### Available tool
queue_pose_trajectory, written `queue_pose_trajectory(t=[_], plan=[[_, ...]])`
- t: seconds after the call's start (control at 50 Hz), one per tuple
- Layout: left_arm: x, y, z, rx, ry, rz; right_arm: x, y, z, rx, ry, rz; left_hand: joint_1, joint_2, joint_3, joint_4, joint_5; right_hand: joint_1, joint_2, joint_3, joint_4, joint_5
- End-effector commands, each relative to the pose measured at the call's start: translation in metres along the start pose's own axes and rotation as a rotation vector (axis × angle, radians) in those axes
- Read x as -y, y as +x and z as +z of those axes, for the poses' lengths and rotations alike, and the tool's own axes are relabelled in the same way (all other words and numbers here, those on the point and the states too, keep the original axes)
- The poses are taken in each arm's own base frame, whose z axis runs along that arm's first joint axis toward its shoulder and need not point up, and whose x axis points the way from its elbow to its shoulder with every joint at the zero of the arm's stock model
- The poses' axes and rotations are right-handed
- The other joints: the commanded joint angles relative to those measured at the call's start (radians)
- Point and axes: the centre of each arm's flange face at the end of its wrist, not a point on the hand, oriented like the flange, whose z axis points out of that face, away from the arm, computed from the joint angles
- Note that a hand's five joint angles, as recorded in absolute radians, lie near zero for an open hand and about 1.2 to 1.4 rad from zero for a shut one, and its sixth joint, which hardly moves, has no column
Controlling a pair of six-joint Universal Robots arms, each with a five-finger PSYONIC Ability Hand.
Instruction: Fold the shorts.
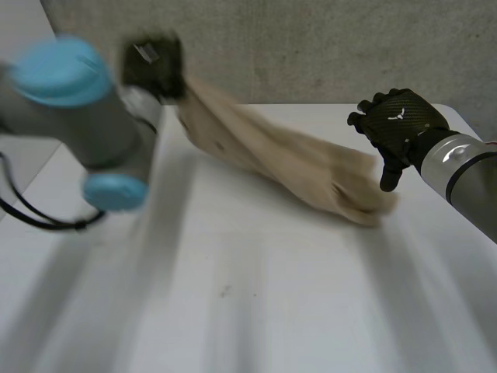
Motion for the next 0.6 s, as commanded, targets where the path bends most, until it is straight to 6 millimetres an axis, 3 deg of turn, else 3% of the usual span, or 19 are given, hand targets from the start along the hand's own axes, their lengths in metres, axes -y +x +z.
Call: queue_pose_trajectory(t=[0.02, 0.06, 0.12, 0.2, 0.22, 0.28, 0.3, 0.36, 0.38, 0.44, 0.46, 0.54, 0.6], plan=[[0.131, -0.054, -0.008, 0.174, 0.448, -0.069, 0.002, 0.000, -0.001, -0.002, 0.005, 0.002, 0.288, 0.202, 0.210, 0.204, 0.252, -0.026, -0.049, -0.037, -0.059, -0.068], [0.142, -0.049, -0.012, 0.156, 0.493, -0.080, 0.003, 0.000, -0.002, -0.003, 0.007, 0.002, 0.288, 0.202, 0.210, 0.204, 0.252, -0.026, -0.049, -0.037, -0.059, -0.068], [0.140, -0.039, -0.014, 0.114, 0.488, -0.081, 0.004, 0.001, -0.003, -0.005, 0.009, 0.001, 0.288, 0.202, 0.210, 0.204, 0.252, -0.026, -0.049, -0.037, -0.059, -0.068], [0.105, 0.000, -0.019, -0.017, 0.391, -0.085, 0.005, 0.001, -0.004, -0.007, 0.012, 0.000, 0.288, 0.202, 0.210, 0.204, 0.252, -0.026, -0.049, -0.037, -0.059, -0.068], [0.085, 0.024, -0.027, -0.098, 0.340, -0.087, 0.005, 0.002, -0.004, -0.009, 0.013, -0.001, 0.288, 0.202, 0.210, 0.204, 0.252, -0.026, -0.049, -0.037, -0.059, -0.068], [0.053, 0.063, -0.043, -0.234, 0.266, -0.087, 0.006, 0.003, -0.004, -0.015, 0.015, -0.002, 0.288, 0.202, 0.210, 0.204, 0.252, -0.026, -0.049, -0.037, -0.059, -0.068], [0.030, 0.086, -0.055, -0.318, 0.214, -0.085, 0.006, 0.003, -0.005, -0.016, 0.016, -0.002, 0.288, 0.202, 0.210, 0.204, 0.252, -0.026, -0.049, -0.037, -0.059, -0.068], [-0.007, 0.116, -0.077, -0.427, 0.122, -0.076, 0.007, 0.004, -0.005, -0.019, 0.017, -0.003, 0.288, 0.202, 0.210, 0.204, 0.252, -0.026, -0.049, -0.037, -0.059, -0.068], [-0.030, 0.131, -0.092, -0.481, 0.061, -0.069, 0.007, 0.004, -0.006, -0.019, 0.018, -0.003, 0.288, 0.202, 0.210, 0.204, 0.252, -0.026, -0.049, -0.037, -0.059, -0.068], [-0.060, 0.151, -0.117, -0.547, -0.027, -0.058, 0.007, 0.004, -0.006, -0.017, 0.018, -0.003, 0.288, 0.202, 0.210, 0.204, 0.252, -0.026, -0.049, -0.037, -0.059, -0.068], [-0.076, 0.163, -0.137, -0.593, -0.081, -0.049, 0.007, 0.005, -0.006, -0.019, 0.018, -0.003, 0.288, 0.202, 0.210, 0.204, 0.252, -0.026, -0.049, -0.037, -0.059, -0.068], [-0.096, 0.184, -0.181, -0.688, -0.167, -0.030, 0.007, 0.005, -0.006, -0.020, 0.018, -0.004, 0.288, 0.202, 0.210, 0.204, 0.252, -0.026, -0.049, -0.037, -0.059, -0.068], [-0.095, 0.196, -0.204, -0.741, -0.184, -0.034, 0.007, 0.005, -0.006, -0.017, 0.017, -0.005, 0.288, 0.202, 0.210, 0.204, 0.252, -0.026, -0.049, -0.037, -0.059, -0.068]])
